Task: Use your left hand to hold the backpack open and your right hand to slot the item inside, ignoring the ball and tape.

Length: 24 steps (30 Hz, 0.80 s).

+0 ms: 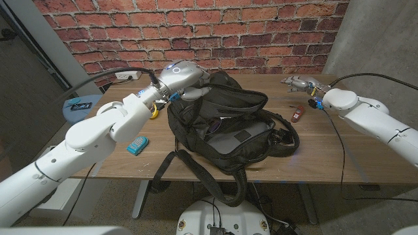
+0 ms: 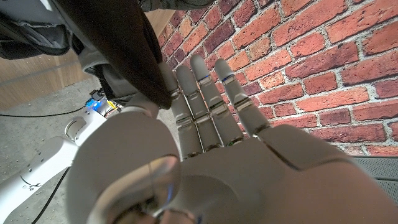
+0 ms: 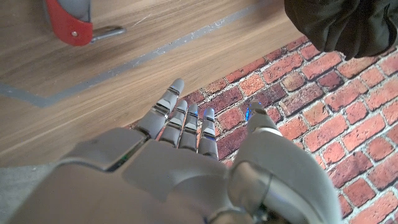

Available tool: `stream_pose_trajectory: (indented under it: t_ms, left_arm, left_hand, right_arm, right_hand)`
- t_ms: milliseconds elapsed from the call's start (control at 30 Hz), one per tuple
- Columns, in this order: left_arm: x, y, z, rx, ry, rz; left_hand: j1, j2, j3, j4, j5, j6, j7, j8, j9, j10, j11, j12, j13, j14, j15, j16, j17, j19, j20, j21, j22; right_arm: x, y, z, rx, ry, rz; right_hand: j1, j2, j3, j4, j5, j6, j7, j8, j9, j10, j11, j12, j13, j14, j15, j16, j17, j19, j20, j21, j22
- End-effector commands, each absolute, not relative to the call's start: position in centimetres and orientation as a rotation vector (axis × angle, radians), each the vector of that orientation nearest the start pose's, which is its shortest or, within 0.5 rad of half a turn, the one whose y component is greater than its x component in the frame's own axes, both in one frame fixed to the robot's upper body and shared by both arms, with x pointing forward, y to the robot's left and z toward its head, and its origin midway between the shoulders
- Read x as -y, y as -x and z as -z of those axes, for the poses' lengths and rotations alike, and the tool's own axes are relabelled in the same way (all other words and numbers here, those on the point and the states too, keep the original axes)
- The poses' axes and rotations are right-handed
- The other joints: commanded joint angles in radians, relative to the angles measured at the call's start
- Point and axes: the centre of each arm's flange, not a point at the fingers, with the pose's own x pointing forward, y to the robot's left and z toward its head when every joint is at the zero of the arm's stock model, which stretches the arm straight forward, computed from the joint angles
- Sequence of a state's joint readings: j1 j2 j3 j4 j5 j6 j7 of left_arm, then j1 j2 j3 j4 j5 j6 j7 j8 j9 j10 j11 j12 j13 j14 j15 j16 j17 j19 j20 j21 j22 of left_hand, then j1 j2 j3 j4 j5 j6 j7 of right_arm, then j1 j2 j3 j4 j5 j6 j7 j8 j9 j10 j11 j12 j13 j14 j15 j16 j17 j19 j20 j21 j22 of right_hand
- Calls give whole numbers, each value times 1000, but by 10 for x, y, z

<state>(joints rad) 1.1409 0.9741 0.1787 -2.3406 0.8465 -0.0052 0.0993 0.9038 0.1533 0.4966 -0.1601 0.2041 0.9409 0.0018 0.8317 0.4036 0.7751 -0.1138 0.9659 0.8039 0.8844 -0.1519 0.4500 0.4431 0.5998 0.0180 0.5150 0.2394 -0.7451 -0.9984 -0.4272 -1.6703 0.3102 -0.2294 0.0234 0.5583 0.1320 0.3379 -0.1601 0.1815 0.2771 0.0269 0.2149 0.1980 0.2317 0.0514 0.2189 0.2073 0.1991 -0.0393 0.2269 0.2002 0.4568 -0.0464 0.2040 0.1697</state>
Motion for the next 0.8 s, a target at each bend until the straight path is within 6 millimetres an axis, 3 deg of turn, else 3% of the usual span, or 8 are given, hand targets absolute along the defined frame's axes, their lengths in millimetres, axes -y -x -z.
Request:
stream_pose_trajectory:
  t_ms: [33, 467, 800]
  left_arm:
    - [-177, -402, -99, 1226, -1625, -190]
    - [-180, -408, -112, 1172, -1556, -236]
    - [-204, -422, -118, 1062, -1421, -296]
  left_hand:
    - [12, 1, 7, 2, -1, 1, 2, 7, 2, 3, 6, 5, 2, 9, 5, -6, 4, -4, -4, 9, 4]
    - [14, 1, 9, 2, -1, -3, 2, 14, 1, 6, 8, 7, 0, 14, 4, -9, 9, -6, -3, 17, 5]
    - [15, 0, 9, 1, -2, -5, 5, 17, -1, 6, 9, 9, 0, 16, 5, -11, 13, -9, -3, 23, 6]
  right_arm:
    - [381, -600, -74, 344, 956, -62]
    - [393, -601, -77, 331, 1086, -62]
    - [388, -608, -80, 299, 1241, -66]
  right_hand:
    - [10, -1, -1, -3, 3, 7, -2, 3, 1, 4, -8, 4, 4, 9, -1, 5, -1, 11, -14, 4, 2]
    - [15, -3, -3, -2, 3, 10, -9, 2, 2, 6, -19, 3, 4, 13, -6, 5, 0, 14, -16, 3, 2]
    - [20, -5, -4, -3, 3, 16, -15, 3, 2, 15, -28, 5, 5, 19, -12, 6, 0, 22, -19, 4, 2]
